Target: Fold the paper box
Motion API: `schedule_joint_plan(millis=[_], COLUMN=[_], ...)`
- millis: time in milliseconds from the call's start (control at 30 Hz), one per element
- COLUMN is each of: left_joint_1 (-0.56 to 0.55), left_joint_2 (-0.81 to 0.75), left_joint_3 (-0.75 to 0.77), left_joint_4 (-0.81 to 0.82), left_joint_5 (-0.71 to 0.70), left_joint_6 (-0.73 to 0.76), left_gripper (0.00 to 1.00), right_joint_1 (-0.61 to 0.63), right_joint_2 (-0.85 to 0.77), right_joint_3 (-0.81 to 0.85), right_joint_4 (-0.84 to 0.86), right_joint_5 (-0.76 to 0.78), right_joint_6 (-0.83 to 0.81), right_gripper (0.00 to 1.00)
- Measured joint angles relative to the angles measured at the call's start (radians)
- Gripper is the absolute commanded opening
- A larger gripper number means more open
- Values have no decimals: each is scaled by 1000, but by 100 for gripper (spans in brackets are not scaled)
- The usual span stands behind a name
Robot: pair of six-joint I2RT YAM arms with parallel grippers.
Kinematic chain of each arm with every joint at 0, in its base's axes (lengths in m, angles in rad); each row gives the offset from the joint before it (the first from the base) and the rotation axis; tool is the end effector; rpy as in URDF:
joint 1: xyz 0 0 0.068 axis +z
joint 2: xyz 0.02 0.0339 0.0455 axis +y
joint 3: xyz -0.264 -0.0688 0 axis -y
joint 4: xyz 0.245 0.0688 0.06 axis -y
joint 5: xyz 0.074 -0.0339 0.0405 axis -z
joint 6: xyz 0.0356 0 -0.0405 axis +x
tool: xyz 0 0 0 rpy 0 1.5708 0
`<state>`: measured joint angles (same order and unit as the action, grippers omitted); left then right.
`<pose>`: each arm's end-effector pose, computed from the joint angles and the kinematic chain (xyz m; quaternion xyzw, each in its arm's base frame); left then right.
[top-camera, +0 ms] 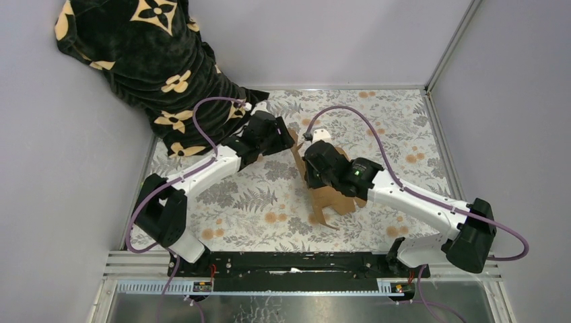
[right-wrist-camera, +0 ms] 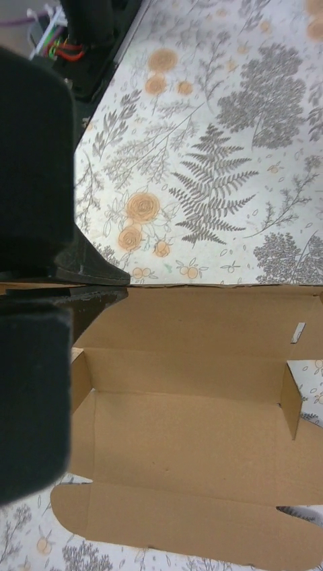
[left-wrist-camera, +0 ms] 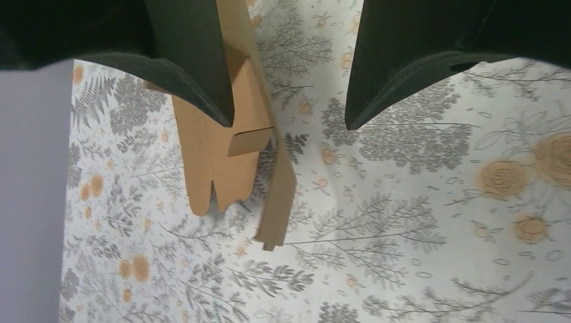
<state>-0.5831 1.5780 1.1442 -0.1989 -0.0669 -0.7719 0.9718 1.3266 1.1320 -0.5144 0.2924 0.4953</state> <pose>0.2999 -0.1950 0.2642 -0.0991 0.8861 -0.2600 0.3707 0.1721 0.2339 0.3108 -0.1530 0.8879 0.1783 0.3956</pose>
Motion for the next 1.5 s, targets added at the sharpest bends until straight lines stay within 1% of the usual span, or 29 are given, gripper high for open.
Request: schedule_joint_plan(millis=[233, 367, 467, 567, 700, 933, 1100, 1167, 1267, 1333, 1500], left_joint_1=[62, 92, 101, 101, 100, 81, 14, -26, -73, -92, -99], left_joint_2=[-32, -63, -82, -104, -113, -154, -166, -166, -166, -164, -151], left_joint_3=[8, 54, 87, 96, 99, 42, 13, 1, -24, -39, -60], left_joint_4=[-64, -111, -130, -145, -165, -176, -182, -180, -178, -179, -179], left_joint_5=[-30, -48, -57, -51, -20, 1, 5, 5, 8, 7, -11], left_joint_6=[24, 48, 66, 84, 102, 117, 120, 119, 118, 119, 120], left_gripper=[70, 70, 69, 68, 66, 64, 60, 50, 44, 43, 43], right_joint_1=[-151, -240, -296, -322, -340, -357, -360, -360, -360, -363, -372], right_joint_2=[0, 17, 52, 81, 111, 152, 168, 171, 177, 180, 180], right_joint_3=[0, 0, -6, -34, -117, -237, -280, -290, -307, -320, -377], right_joint_4=[64, 122, 197, 275, 402, 581, 690, 715, 752, 774, 847], right_joint_5=[-193, -339, -447, -523, -594, -634, -634, -633, -631, -627, -624], right_joint_6=[60, 114, 169, 222, 306, 416, 473, 486, 501, 509, 535], right_gripper=[0, 0, 0, 0, 0, 0, 0, 0, 0, 0, 0])
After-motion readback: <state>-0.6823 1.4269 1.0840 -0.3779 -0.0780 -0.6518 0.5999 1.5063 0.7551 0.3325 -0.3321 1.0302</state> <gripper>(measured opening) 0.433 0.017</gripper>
